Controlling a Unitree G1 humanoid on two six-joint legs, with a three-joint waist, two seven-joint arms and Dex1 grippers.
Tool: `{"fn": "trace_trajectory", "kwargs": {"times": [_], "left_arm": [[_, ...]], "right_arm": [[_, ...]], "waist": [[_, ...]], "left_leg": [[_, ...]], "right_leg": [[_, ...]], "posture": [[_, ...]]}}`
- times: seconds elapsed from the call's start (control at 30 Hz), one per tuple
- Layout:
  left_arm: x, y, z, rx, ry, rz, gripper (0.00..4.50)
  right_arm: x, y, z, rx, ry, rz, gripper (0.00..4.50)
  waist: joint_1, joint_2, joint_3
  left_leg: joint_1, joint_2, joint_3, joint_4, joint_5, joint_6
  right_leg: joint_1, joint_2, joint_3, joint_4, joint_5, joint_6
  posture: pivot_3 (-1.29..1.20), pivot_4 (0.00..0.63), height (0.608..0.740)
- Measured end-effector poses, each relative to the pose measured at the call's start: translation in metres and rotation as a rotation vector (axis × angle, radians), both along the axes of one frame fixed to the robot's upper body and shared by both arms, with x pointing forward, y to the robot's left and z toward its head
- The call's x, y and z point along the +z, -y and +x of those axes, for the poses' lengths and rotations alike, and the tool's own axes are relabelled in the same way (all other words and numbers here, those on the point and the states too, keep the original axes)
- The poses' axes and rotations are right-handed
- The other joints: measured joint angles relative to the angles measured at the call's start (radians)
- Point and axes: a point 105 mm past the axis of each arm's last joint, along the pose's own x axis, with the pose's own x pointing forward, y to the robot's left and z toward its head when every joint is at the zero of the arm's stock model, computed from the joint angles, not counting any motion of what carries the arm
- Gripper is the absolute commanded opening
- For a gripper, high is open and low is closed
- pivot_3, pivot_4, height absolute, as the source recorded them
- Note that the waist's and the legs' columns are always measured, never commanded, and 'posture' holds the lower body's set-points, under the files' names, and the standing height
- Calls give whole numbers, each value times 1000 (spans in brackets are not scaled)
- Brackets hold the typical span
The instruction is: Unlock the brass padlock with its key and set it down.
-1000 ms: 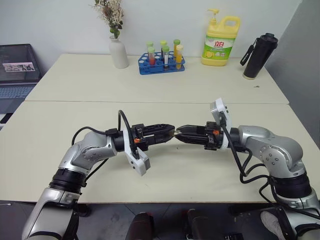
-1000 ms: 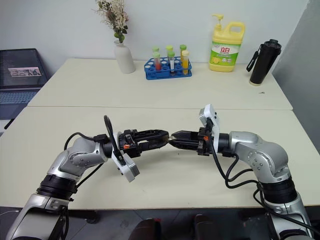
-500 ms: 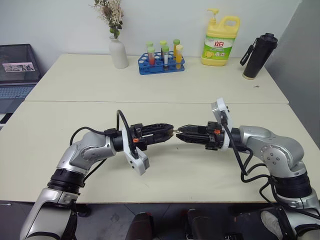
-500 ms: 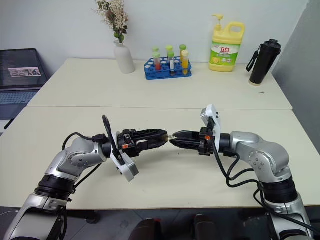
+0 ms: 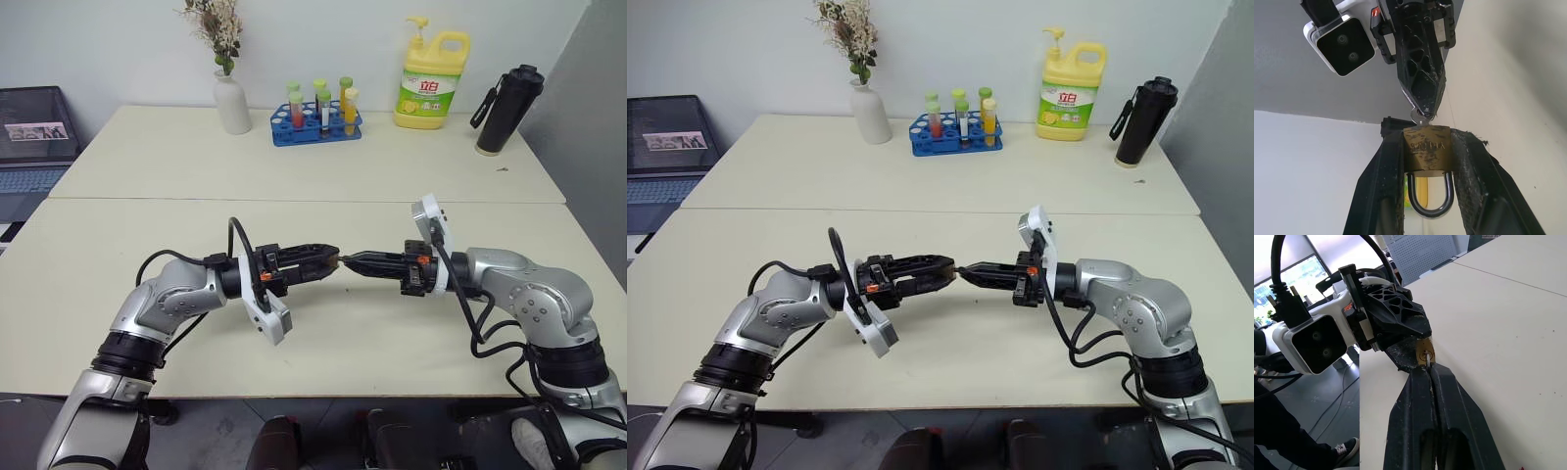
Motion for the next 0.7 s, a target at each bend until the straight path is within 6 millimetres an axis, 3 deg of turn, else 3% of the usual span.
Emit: {"fn": "trace_trajectory", "kwargs": {"times": [0.7], "left_arm": [[-1, 2, -5, -27, 29, 5, 975]], "right_arm": [[0, 1, -1, -3, -463, 105, 0]], "waist": [[-1, 0, 0]], "left_leg": [[-1, 0, 0, -1, 0, 0]], "right_leg": [[0, -1, 0, 0, 1, -1]], "posture": [[0, 150, 740]]}}
